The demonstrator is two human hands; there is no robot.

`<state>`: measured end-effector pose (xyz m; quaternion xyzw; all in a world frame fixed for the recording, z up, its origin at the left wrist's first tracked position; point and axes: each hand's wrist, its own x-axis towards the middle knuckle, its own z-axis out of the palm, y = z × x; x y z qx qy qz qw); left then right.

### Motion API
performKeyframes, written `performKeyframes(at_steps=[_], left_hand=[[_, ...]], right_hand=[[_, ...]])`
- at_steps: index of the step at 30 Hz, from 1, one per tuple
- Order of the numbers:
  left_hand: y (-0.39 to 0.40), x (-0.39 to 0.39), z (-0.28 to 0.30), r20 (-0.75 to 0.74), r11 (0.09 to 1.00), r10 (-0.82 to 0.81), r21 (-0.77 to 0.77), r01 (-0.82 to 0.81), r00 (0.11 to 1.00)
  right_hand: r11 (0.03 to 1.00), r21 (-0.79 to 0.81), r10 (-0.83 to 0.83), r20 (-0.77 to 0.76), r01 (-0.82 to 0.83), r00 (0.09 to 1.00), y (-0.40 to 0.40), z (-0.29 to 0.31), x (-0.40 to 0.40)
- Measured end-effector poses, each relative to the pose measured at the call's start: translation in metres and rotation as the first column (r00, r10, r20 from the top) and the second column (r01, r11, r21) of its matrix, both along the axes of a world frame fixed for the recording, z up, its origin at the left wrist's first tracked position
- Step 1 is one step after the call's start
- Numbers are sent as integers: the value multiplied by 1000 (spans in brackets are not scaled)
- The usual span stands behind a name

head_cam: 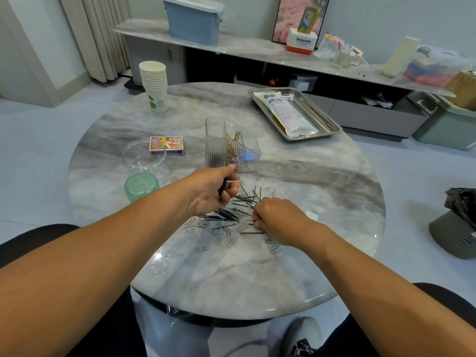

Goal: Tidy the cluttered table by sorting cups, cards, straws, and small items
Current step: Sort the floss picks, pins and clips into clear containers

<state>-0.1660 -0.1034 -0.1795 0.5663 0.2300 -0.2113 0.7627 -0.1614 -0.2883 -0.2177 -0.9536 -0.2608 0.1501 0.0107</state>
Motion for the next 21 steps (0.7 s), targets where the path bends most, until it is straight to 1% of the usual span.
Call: performKeyframes(at_steps=[1, 3, 4, 7, 10, 12, 15, 16, 17, 19, 21], left_hand=[[0, 0, 1, 1, 1000, 7, -6, -7, 1000], [0, 1, 2, -3, 999, 38, -40, -38, 999], [-1, 1, 3, -10, 996, 61, -68, -62, 998], [1, 2, 5, -49, 974, 133, -177, -140, 990], [2, 3, 5, -89, 947, 159, -267, -178, 983], [3, 3, 4, -102, 942, 154, -286, -177, 983], [4, 3, 1, -112, 942, 126, -298, -155, 986], [5, 3, 1, -114, 945, 122, -291, -151, 986], [7, 3, 0, -117, 947, 124, -283, -153, 985], [9, 3, -1, -115, 950, 133, -267, -160, 984], [10, 4, -1, -113, 953, 135, -255, -160, 984]], right_hand=[[999, 38, -16, -7, 16, 1000, 0, 0, 0], [991, 117, -58, -85, 68, 995, 0, 2, -1], [991, 118, -57, -116, 71, 992, 1, 3, -2], [999, 30, -29, -126, 33, 992, 8, 1, -5], [988, -135, 69, -50, -75, 996, 14, -2, -9], [964, -223, 147, 1, -143, 989, 17, -1, -15], [946, -280, 172, 9, -163, 985, 19, -1, -22], [955, -255, 153, -8, -150, 988, 18, -1, -22], [975, -195, 103, -38, -108, 994, 16, 1, -21], [999, -29, -27, -88, 25, 996, 10, 8, -13], [970, 167, -155, -130, 176, 979, 3, 25, -5]])
